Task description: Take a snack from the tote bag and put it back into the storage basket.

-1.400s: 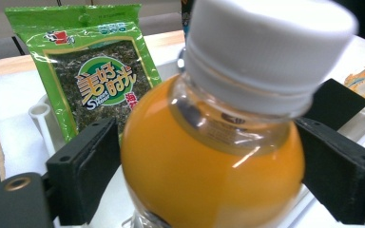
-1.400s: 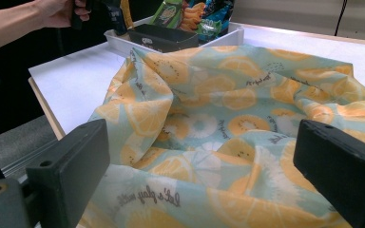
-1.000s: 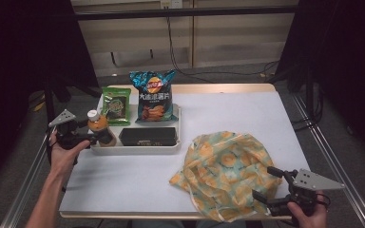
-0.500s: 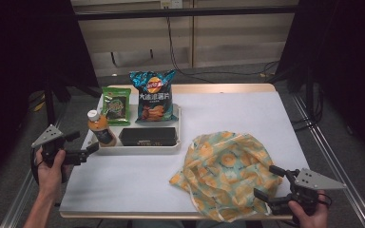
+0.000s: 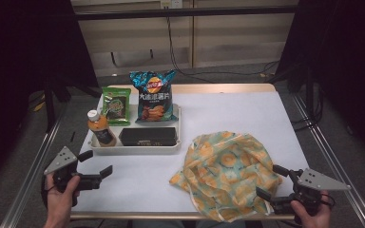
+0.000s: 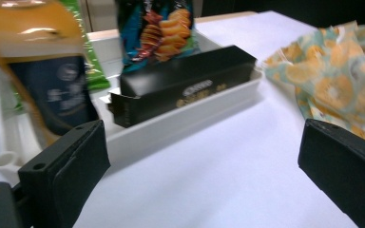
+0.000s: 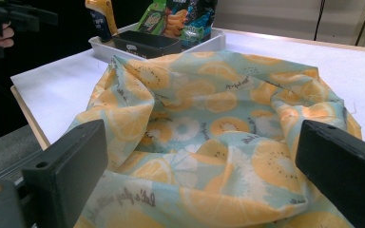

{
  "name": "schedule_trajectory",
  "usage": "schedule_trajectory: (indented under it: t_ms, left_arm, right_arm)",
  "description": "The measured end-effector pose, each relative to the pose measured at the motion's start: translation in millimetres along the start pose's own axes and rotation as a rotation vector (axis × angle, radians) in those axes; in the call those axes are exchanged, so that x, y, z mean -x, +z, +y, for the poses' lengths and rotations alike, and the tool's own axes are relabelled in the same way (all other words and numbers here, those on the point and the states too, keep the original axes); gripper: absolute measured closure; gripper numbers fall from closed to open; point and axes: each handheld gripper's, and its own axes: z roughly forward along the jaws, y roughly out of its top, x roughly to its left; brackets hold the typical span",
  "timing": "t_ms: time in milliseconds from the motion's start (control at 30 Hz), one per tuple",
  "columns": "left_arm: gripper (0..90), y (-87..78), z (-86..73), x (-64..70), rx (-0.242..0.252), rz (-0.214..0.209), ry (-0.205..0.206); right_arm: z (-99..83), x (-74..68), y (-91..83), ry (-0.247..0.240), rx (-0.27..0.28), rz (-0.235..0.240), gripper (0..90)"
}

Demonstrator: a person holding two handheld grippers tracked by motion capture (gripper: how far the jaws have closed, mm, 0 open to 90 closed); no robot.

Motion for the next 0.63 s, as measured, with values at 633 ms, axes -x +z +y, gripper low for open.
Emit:
schedule_trajectory:
  t_ms: [633]
  left_arm:
    - [2.4, -2.0, -25.8, 41.7, -0.004, -0.030, -0.024]
  right_arm:
    - [-0.5, 1.8, -4.5, -0.004, 0.004, -0.046, 3.0]
